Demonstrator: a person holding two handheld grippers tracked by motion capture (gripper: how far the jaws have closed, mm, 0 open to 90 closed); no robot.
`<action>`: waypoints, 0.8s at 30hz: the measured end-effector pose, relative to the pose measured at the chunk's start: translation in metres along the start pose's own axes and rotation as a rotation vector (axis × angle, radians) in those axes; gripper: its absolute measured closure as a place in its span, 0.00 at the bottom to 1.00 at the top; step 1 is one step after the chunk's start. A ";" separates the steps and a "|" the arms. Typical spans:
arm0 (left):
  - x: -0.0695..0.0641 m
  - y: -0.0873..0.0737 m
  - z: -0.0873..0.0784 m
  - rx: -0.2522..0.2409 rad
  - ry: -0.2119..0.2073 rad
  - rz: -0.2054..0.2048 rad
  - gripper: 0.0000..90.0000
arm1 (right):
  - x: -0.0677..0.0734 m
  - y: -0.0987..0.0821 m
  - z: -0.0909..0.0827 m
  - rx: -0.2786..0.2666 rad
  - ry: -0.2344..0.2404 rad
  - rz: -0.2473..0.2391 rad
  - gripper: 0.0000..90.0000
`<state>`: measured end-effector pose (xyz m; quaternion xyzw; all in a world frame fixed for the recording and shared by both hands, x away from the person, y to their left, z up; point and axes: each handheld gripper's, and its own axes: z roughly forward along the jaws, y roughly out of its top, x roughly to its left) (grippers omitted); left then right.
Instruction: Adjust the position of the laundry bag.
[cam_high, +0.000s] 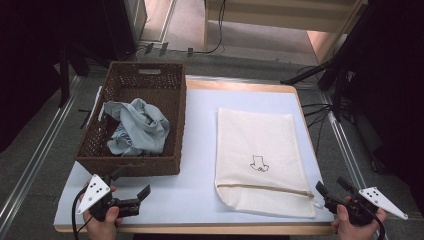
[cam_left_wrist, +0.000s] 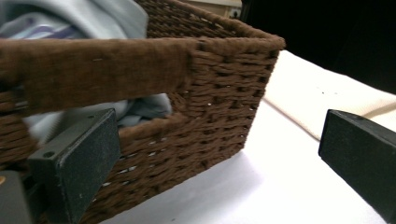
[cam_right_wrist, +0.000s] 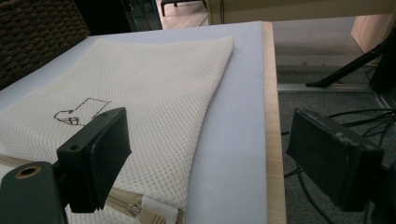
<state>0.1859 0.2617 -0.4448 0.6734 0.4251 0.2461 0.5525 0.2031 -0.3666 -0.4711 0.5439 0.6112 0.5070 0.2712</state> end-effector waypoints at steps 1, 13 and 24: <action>-0.003 0.001 0.003 0.005 -0.009 0.002 0.00 | -0.001 0.000 0.002 0.003 0.003 0.001 0.15; -0.064 0.003 0.045 0.073 -0.151 0.046 0.00 | 0.004 0.006 0.018 0.062 0.023 0.025 0.16; -0.102 0.006 0.096 0.139 -0.135 0.040 0.21 | 0.001 0.013 0.044 0.141 0.013 0.051 0.34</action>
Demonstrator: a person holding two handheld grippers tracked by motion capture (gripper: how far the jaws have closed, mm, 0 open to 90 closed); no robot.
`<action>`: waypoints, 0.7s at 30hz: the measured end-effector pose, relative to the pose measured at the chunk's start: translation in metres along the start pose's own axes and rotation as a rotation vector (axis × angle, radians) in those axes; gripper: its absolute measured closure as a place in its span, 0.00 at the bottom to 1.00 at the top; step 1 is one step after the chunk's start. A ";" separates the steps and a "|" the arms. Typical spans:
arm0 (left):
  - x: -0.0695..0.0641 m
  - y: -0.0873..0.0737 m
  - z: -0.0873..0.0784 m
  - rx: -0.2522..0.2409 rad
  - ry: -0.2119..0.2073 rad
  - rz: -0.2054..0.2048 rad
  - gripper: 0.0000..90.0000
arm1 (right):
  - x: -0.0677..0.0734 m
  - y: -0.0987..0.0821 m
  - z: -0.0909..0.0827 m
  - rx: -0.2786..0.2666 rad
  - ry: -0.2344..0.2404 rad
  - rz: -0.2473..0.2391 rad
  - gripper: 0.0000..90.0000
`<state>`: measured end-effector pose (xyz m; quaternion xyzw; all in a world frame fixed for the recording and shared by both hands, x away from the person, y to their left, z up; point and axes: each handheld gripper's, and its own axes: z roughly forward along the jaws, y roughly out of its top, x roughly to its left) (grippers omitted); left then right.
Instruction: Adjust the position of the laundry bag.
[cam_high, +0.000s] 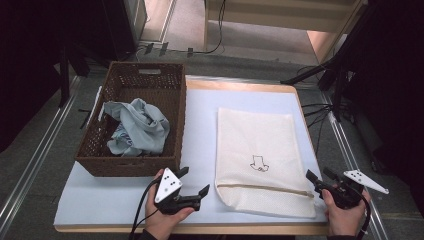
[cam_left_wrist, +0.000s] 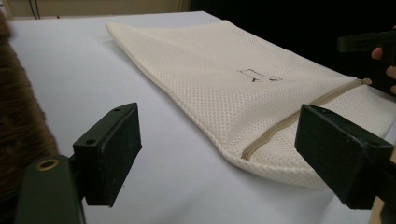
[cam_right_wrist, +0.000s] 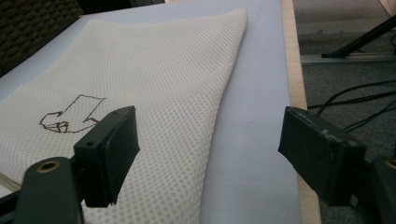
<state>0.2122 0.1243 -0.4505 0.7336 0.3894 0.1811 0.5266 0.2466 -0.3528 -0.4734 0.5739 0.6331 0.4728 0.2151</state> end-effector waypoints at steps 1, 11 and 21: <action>-0.004 0.001 0.005 0.014 0.017 0.000 0.21 | 0.000 0.000 0.000 0.000 0.000 0.000 0.34; -0.027 -0.004 0.048 0.166 -0.053 -0.045 0.37 | -0.008 0.005 0.024 0.105 0.043 0.071 0.52; -0.042 -0.012 0.060 0.337 0.007 -0.002 0.34 | 0.004 0.007 0.049 0.220 0.037 0.040 0.52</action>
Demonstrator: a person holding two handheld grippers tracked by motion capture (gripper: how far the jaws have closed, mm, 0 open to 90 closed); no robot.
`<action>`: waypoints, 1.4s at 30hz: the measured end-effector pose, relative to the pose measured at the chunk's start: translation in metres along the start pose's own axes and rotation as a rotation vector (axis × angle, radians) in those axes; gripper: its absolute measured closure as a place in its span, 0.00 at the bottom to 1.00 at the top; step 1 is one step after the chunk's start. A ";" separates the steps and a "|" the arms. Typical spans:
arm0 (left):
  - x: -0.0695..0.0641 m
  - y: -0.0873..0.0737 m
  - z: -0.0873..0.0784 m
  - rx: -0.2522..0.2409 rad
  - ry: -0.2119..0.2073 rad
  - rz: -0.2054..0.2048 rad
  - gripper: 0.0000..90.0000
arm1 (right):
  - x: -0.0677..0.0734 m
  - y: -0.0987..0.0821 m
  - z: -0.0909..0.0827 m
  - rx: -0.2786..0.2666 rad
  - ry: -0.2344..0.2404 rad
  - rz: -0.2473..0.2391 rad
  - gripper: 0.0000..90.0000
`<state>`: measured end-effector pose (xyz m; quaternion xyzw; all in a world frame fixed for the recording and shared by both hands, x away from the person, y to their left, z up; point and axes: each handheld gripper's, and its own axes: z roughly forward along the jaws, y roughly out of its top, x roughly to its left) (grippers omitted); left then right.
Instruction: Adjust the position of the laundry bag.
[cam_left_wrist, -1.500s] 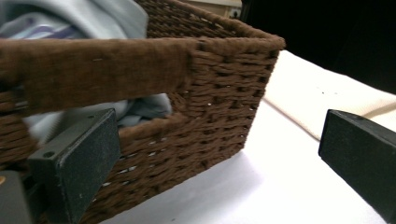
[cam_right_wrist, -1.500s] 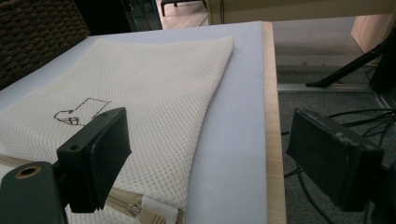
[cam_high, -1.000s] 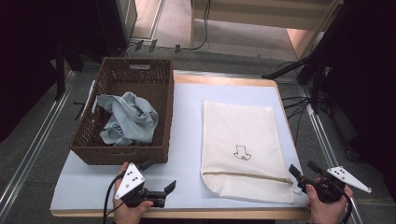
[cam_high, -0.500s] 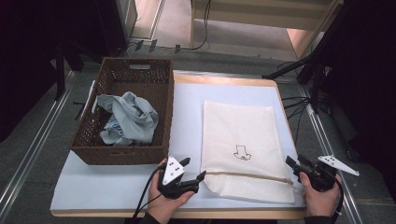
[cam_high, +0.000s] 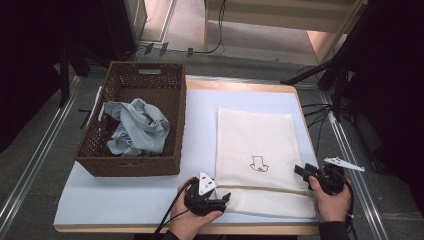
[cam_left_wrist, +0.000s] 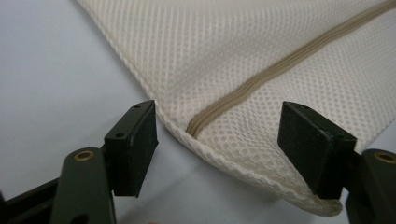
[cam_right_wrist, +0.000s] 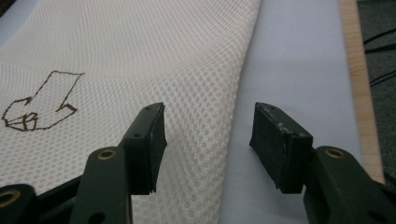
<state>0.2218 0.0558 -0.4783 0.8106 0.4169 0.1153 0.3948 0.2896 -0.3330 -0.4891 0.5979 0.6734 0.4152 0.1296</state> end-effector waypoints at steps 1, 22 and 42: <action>-0.002 0.000 0.000 0.008 0.013 0.016 0.39 | 0.003 0.000 0.001 0.009 0.002 -0.011 0.58; 0.023 0.006 -0.020 -0.031 0.044 0.016 0.94 | 0.036 0.013 0.014 0.006 -0.007 -0.098 0.98; 0.057 -0.010 -0.043 -0.057 0.126 -0.058 0.94 | 0.071 0.022 0.048 -0.001 0.040 -0.127 0.98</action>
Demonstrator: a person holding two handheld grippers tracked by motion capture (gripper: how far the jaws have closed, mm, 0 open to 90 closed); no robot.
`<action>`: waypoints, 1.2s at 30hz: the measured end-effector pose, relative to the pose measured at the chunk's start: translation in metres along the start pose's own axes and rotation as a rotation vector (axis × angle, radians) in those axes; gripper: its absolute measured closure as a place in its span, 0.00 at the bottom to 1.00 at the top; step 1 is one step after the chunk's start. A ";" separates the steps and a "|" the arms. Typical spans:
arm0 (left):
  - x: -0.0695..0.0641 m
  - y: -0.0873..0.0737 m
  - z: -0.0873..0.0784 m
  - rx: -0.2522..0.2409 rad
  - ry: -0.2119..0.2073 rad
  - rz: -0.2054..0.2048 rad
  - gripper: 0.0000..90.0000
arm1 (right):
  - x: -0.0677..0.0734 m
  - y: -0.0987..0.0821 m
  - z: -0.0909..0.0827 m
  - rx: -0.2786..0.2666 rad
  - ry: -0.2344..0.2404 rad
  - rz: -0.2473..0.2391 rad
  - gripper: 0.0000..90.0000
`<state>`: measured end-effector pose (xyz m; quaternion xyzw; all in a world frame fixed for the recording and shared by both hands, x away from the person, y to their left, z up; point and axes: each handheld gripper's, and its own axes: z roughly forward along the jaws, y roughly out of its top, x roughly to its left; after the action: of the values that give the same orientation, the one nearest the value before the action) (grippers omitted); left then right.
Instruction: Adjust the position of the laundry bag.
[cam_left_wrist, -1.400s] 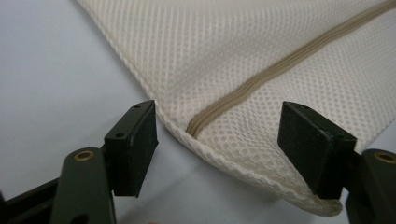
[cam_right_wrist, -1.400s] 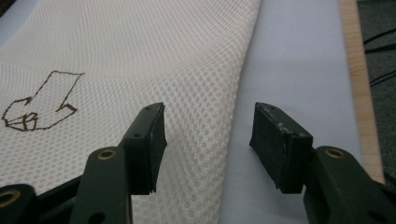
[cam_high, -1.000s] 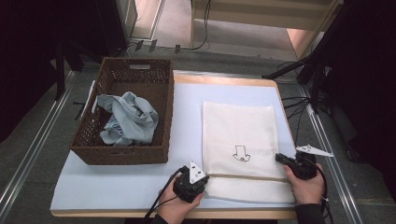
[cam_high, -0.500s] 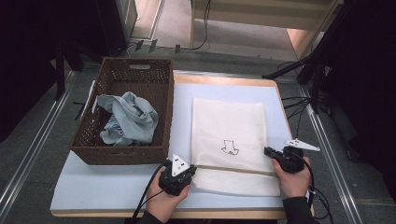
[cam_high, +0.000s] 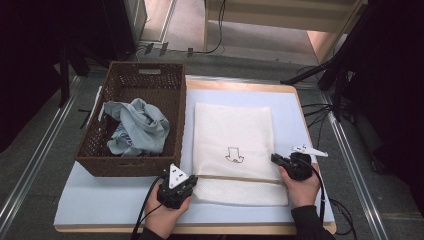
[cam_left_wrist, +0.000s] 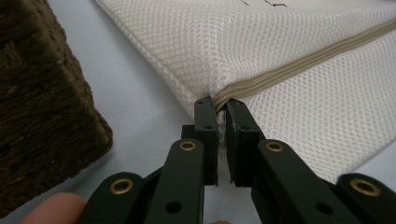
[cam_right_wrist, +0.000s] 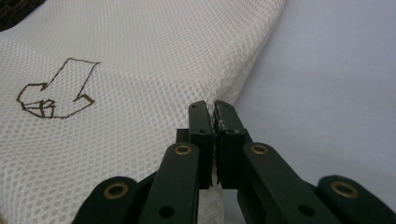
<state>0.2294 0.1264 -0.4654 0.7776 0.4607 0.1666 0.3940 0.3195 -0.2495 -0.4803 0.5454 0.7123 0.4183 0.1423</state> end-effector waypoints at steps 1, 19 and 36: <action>0.000 0.000 0.000 0.000 0.000 0.000 0.94 | 0.001 0.000 0.001 0.000 0.004 0.003 0.98; -0.003 0.006 -0.013 -0.102 -0.069 -0.001 0.61 | -0.005 -0.008 -0.023 -0.083 0.022 0.023 0.54; -0.068 0.037 0.028 -0.063 -0.206 0.093 0.61 | 0.006 -0.054 -0.074 -0.108 0.051 0.039 0.57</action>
<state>0.2333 0.0461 -0.4482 0.7984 0.3760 0.1183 0.4552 0.2337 -0.2797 -0.4743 0.5399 0.6814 0.4725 0.1449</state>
